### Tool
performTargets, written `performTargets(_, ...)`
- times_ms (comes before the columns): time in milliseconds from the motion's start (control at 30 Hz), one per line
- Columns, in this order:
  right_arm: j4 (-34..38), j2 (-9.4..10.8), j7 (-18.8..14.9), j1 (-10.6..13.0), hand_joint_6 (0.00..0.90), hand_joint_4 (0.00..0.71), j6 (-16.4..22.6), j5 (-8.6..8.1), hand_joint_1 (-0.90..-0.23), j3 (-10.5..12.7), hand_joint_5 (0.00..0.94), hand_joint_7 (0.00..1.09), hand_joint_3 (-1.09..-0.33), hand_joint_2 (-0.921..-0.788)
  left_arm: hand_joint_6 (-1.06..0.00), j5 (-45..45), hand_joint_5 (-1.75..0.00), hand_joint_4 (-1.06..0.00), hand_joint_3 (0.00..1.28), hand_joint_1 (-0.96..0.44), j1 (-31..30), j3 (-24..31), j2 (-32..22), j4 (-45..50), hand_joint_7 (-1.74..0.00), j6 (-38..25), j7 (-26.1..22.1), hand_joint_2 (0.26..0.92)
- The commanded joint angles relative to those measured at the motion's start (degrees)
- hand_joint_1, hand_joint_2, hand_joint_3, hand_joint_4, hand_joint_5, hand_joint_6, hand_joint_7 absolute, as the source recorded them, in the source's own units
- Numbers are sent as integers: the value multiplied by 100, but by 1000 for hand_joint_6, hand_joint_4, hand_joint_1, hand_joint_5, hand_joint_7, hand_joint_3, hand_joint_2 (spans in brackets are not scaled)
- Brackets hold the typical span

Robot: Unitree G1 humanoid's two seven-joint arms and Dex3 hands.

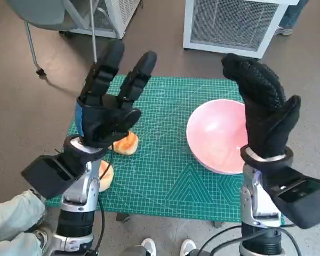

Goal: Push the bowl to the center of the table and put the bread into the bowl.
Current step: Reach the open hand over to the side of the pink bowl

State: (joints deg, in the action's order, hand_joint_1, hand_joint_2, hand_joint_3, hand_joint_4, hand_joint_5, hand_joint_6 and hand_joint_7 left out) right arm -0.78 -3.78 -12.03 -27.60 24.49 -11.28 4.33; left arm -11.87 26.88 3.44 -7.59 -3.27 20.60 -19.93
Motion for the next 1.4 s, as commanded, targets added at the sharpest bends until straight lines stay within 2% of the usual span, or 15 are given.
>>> performTargets(33,24,-12,13,152,-1,267,-39,2,-626,16,0,741,-708,-921,-509,21,0,-422,222,12,30,-1,-26,-17,-1,44,4,921)
performTargets(200,-16,-21,29,182,-1,266,-42,21,-625,23,0,740,-709,-921,-507,31,0,-422,222,8,20,3,-31,-14,0,58,0,921)
performTargets(333,12,-93,-19,220,-1,270,-8,-56,-625,117,2,742,-707,-921,-506,40,0,-422,222,4,-6,-7,-23,39,0,46,9,921)
performTargets(433,113,-228,-108,308,-1,276,103,-199,-623,310,5,749,-701,-921,-506,36,0,-422,221,2,-29,-12,-16,77,0,40,12,921)
performTargets(600,465,-410,-137,455,3,284,438,-276,-621,665,9,758,-684,-921,-506,23,0,-422,223,3,-59,-2,-21,84,0,56,10,921)
performTargets(667,610,-454,-22,543,3,284,591,-184,-623,809,9,758,-678,-921,-506,18,0,-422,225,5,-67,8,-21,60,0,75,8,921)
performTargets(733,800,-481,146,596,4,284,762,-2,-624,949,9,754,-679,-921,-506,2,0,-422,226,7,-64,26,-26,23,0,92,0,921)
performTargets(833,1137,-553,515,693,3,285,1021,374,-615,1187,9,746,-698,-921,-507,-35,0,-422,227,10,-62,56,-30,-25,-1,104,-12,921)
performTargets(900,1318,-603,700,756,1,286,1163,556,-606,1302,9,740,-716,-921,-508,-39,-1,-423,227,11,-76,61,-22,-28,-1,112,-8,921)
performTargets(1000,1590,-665,901,853,0,286,1337,702,-592,1441,9,729,-739,-921,-509,-44,-1,-424,228,11,-98,76,-17,-26,-2,126,-4,921)
performTargets(1133,1953,-725,1077,965,-1,283,1489,714,-562,1578,7,709,-764,-921,-508,-45,-2,-425,227,11,-114,101,-15,-12,-1,131,8,921)
performTargets(1233,2271,-728,1111,1054,-1,280,1519,559,-543,1669,5,702,-783,-921,-507,-55,-2,-427,227,11,-120,129,-18,0,-1,120,22,921)
performTargets(1400,2857,-682,1126,1062,-1,274,1618,426,-533,1733,2,692,-800,-921,-508,-71,-4,-431,227,9,-125,172,-9,-10,-1,131,35,921)
